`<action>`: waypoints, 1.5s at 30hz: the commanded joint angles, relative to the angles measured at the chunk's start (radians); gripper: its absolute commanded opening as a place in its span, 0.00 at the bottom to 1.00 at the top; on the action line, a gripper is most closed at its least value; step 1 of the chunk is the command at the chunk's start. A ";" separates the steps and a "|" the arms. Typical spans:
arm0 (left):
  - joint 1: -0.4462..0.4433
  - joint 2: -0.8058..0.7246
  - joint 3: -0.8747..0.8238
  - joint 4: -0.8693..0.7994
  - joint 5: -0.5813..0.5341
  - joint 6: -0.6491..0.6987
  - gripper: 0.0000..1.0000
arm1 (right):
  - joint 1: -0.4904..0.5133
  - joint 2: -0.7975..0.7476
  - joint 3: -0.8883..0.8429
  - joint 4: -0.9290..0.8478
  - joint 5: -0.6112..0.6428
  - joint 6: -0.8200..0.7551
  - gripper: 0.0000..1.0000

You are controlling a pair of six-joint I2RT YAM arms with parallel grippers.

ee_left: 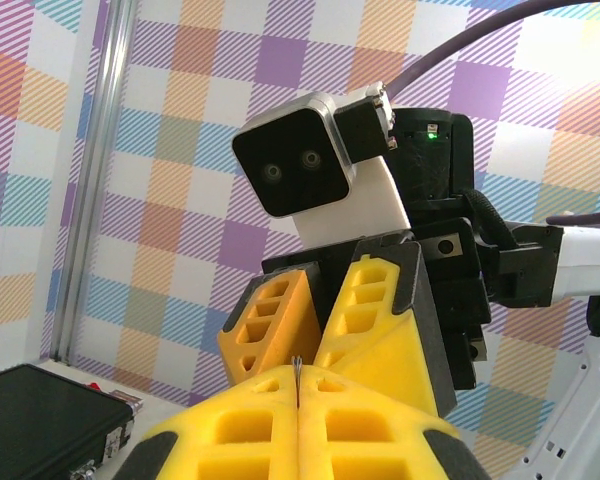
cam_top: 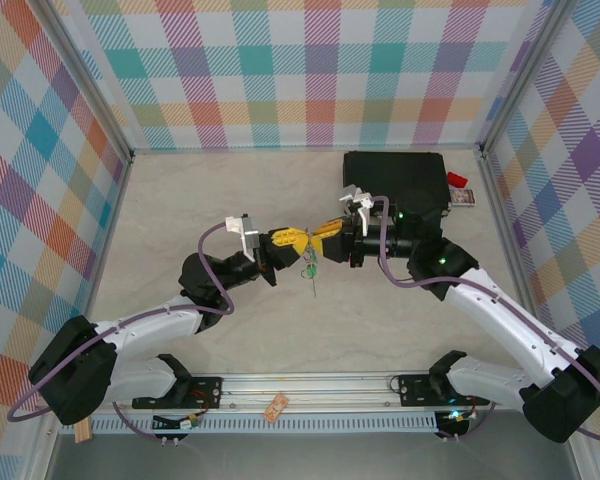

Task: Put the keys on the keyring

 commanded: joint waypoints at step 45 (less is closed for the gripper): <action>0.031 -0.063 0.022 -0.143 0.016 0.058 0.29 | -0.001 -0.013 0.154 -0.388 0.104 -0.228 0.00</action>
